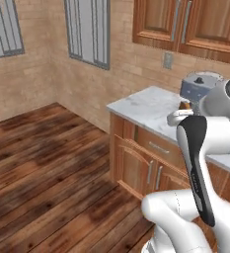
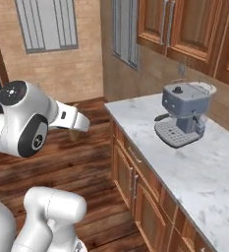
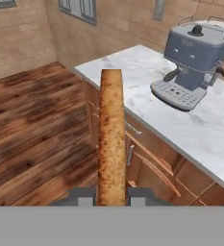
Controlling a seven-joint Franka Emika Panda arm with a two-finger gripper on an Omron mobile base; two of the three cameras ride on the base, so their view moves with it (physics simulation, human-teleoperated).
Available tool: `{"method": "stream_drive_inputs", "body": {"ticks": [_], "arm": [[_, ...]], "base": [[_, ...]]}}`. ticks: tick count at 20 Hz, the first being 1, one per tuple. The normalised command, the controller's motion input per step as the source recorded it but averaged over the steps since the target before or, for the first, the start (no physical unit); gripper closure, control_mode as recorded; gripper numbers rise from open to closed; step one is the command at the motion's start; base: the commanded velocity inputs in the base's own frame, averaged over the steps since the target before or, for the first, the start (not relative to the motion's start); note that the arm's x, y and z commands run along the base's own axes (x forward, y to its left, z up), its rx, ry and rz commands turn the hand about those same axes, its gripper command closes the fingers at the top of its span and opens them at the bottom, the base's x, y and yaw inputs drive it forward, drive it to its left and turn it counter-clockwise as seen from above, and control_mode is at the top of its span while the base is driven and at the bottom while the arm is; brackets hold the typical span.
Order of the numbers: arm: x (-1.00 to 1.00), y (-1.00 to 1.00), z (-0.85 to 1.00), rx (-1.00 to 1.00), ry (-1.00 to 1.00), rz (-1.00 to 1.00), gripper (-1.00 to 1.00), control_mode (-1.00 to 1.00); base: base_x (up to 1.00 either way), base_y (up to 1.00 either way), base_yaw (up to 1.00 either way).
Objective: Start the toaster. Once the lever pops up, take the bread to the plate on the dining counter.
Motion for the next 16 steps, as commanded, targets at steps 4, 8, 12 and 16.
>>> {"method": "stream_drive_inputs", "body": {"ticks": [4, 8, 12, 16], "arm": [[0.00, 0.00, 0.00, 0.00, 0.00, 0.00, 1.00, 1.00], [0.00, 0.00, 0.00, 0.00, 0.00, 0.00, 1.00, 1.00], [0.00, 0.00, 0.00, 0.00, 0.00, 0.00, 1.00, 1.00], [0.00, 0.00, 0.00, 0.00, 0.00, 0.00, 1.00, 1.00]], "base": [[0.00, 0.40, 0.46], [0.00, 0.37, 0.46], [0.00, 0.39, 0.46], [0.00, 0.37, 0.46]]}}
